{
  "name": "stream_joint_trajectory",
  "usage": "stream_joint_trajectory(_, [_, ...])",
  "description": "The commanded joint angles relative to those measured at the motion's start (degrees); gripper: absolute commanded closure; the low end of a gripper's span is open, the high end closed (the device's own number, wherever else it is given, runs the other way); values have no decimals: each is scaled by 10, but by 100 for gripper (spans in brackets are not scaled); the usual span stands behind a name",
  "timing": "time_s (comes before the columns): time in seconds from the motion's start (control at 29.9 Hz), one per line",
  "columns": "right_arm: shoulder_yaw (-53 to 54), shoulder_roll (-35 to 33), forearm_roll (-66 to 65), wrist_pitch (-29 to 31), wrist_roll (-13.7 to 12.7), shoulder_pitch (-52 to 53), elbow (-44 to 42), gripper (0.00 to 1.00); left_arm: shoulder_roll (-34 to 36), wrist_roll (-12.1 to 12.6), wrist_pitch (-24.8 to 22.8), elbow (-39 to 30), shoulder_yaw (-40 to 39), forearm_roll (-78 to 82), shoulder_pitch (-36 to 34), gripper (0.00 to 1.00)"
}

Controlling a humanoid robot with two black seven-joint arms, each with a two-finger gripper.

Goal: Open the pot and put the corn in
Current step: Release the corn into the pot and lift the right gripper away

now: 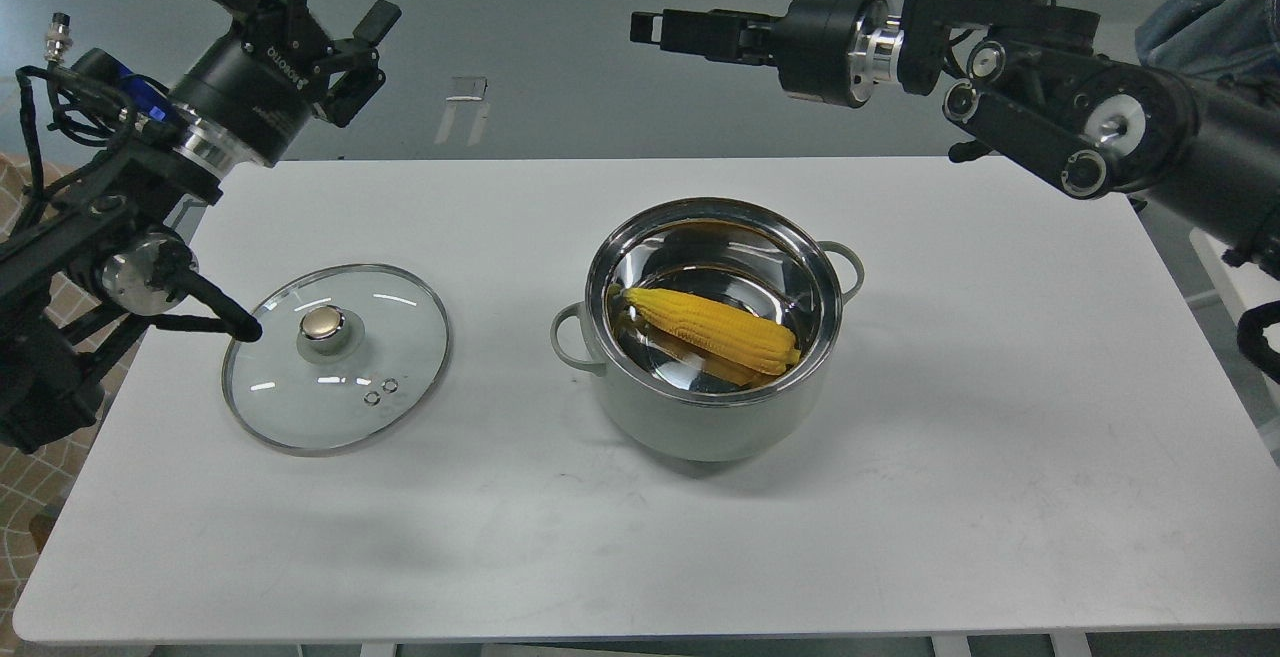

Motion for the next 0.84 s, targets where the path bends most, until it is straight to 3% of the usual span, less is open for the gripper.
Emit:
stream_joint_trajectory(0.0, [74,-11,98,-2,0,-58,-20,0,-36,0,-40,50,-2,-4,-2,2])
stream_joint_trajectory(0.13, [177,-10,194,3,0,-131,-32,0,-102,0,-113,129,-10,-20,-7,2])
stream_joint_trajectory(0.27, [230,-2,235,9,0,-179,-34,0,-143,0,-129,189,-25,-31,-7,2])
stream_joint_trajectory(0.33, [253,12,260,40,0,-211,-50,0,-175,0,-129,226,-38,-49,-8,2])
stream_joint_trajectory(0.47, [285,21,276,80,0,-229,-67,0,-188,0,-129,243,-42,-63,-8,2])
stream_joint_trajectory(0.8, [335,53,286,85,0,-232,-94,0,-186,0,-129,242,-42,-65,-10,2])
